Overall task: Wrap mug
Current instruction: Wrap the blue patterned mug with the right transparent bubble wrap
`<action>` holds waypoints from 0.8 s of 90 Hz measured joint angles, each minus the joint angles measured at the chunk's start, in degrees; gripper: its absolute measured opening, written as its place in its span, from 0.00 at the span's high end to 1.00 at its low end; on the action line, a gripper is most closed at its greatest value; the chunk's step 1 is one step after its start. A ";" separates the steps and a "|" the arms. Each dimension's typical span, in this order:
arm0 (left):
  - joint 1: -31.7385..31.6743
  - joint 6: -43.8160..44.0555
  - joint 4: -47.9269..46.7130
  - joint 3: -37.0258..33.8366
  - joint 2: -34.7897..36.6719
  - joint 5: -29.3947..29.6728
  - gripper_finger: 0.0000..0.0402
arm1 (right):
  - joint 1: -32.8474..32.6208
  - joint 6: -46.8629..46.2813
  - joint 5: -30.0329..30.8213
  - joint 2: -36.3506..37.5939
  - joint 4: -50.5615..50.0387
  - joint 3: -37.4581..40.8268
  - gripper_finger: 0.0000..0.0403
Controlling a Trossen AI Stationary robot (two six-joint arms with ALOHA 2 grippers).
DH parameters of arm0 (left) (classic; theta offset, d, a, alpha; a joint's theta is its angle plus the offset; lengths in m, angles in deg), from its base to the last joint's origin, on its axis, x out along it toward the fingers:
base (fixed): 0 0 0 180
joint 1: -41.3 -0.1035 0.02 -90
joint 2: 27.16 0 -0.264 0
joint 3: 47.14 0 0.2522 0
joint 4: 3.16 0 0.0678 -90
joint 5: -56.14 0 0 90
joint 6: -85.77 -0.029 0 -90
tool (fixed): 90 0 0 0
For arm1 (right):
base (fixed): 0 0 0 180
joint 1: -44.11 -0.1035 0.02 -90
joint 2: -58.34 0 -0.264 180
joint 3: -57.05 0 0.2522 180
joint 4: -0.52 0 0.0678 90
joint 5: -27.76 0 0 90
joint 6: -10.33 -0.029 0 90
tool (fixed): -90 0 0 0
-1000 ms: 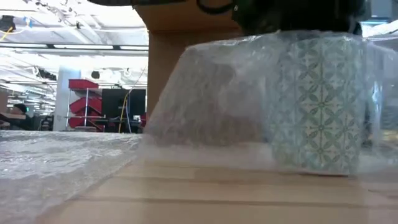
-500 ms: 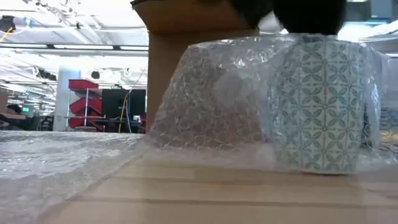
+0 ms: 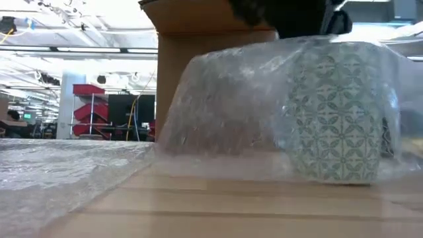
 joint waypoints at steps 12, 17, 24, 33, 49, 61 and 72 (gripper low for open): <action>0.00 -0.02 -0.01 0.00 0.00 -0.02 0.67 | -0.89 0.04 -0.39 -2.59 -0.90 -0.02 1.00; 0.00 -0.16 -0.01 0.00 0.00 -0.02 0.67 | -1.26 0.07 -0.51 -3.20 -1.17 0.02 1.00; 0.00 -0.22 -0.03 -0.01 0.00 -0.02 0.67 | -1.58 0.09 -1.22 -3.65 -1.61 0.00 1.00; -0.02 -0.22 0.01 0.00 0.02 -0.02 0.67 | -1.52 1.19 -2.38 -3.74 -2.33 0.00 1.00; -0.02 -0.17 -0.01 0.00 0.00 -0.02 0.67 | -1.52 1.17 -3.71 0.18 -6.72 -0.69 1.00; -0.02 -0.22 0.01 0.00 0.00 -0.02 0.67 | -1.44 2.03 -3.70 6.00 -10.08 -1.27 1.00; -0.02 -0.22 0.01 -0.01 0.02 -0.02 0.67 | -1.43 1.88 -2.10 11.05 -10.19 -1.25 1.00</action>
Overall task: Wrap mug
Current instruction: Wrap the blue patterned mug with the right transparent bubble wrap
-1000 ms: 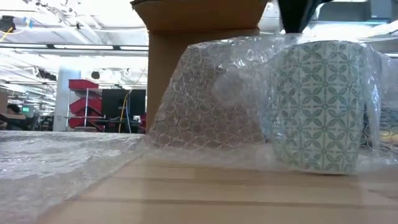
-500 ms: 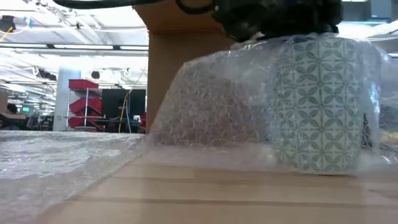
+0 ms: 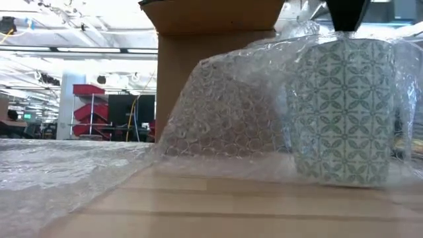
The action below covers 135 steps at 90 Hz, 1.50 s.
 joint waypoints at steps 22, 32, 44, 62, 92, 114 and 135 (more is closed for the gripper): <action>0.00 -0.22 0.00 0.01 0.00 0.00 0.67 | 1.51 -0.15 4.64 5.07 9.40 -0.04 0.96; 0.00 -0.18 0.02 0.01 -0.01 0.00 0.67 | 3.43 -0.18 4.82 4.69 9.48 -0.04 0.84; 0.00 0.04 0.04 0.01 -0.02 0.00 0.67 | 6.08 -0.33 5.38 4.69 9.49 -0.04 0.64; 0.00 0.11 0.04 -0.01 -0.02 0.00 0.67 | 8.63 1.60 4.68 4.75 8.25 1.56 0.41; 0.00 -0.20 0.13 0.01 0.00 -0.02 0.67 | 7.87 5.05 -2.09 4.57 17.36 11.17 0.48; 0.00 -0.42 0.13 0.00 0.00 0.00 0.67 | 5.05 2.73 -4.02 4.69 18.11 11.17 0.92; 0.00 -0.42 0.13 0.01 0.00 0.00 0.67 | -0.47 -4.42 -4.84 4.79 19.52 15.07 1.00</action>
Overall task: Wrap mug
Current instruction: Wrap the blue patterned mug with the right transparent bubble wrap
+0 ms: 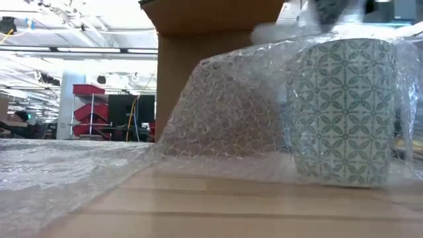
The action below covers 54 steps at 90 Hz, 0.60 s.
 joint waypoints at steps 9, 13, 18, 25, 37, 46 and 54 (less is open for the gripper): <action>-0.02 -0.02 0.02 -0.02 0.00 0.00 0.67 | -0.86 -2.35 0.04 -0.01 5.68 3.90 1.00; -0.04 -0.02 0.02 -0.02 0.00 0.00 0.67 | -0.95 -3.24 0.11 -0.01 8.51 5.56 1.00; -0.04 -0.02 0.02 0.00 0.00 0.09 0.67 | -0.94 -4.46 0.37 -0.01 11.52 7.65 1.00; -0.04 -0.02 0.04 0.00 0.00 0.20 0.67 | -0.52 -6.07 0.91 -0.01 14.54 10.31 1.00; -0.32 0.03 0.09 -0.01 0.00 0.29 0.67 | 0.72 -6.70 2.86 -0.01 14.48 13.21 1.00; -0.38 0.07 0.18 0.00 0.00 0.31 0.67 | 1.99 -5.35 1.38 -0.01 14.31 13.86 1.00; -0.46 0.10 0.20 -0.01 0.00 0.33 0.67 | 2.92 -2.57 -2.08 -0.06 13.64 12.51 1.00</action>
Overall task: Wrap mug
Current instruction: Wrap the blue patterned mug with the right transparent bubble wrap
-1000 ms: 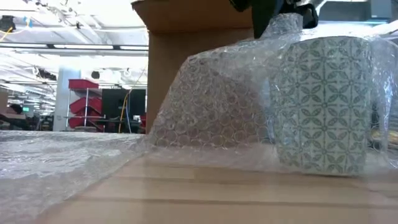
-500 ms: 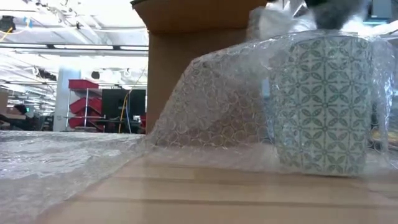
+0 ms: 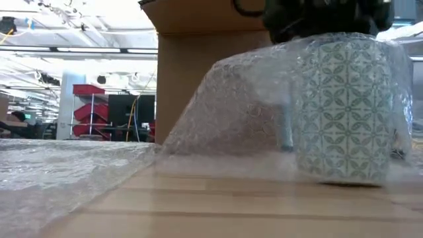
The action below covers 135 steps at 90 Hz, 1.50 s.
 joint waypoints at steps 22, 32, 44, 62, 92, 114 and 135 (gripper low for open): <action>0.00 0.06 0.00 0.01 0.00 0.02 0.67 | 0.19 3.49 -0.55 -0.04 -10.46 -11.80 0.88; 0.00 0.07 0.02 0.01 0.00 0.02 0.67 | 0.19 4.99 -2.30 -0.02 -16.45 -17.47 0.77; 0.00 0.08 0.02 0.01 0.00 0.02 0.67 | 0.59 5.64 -4.87 -0.02 -19.63 -22.55 0.67; 0.00 0.08 0.04 0.01 0.00 0.04 0.67 | 1.39 5.08 4.64 0.05 -19.27 -26.99 0.66; 0.00 0.06 0.04 0.01 0.00 0.09 0.67 | 2.01 4.84 6.00 -2.12 -13.79 -19.64 0.98; -0.04 0.07 0.11 -0.01 0.00 0.16 0.67 | -3.07 2.07 2.96 -5.48 -13.31 -15.76 1.00; -0.33 0.08 0.09 -0.01 0.00 0.17 0.67 | -4.03 1.24 3.07 -10.24 -11.28 -12.99 1.00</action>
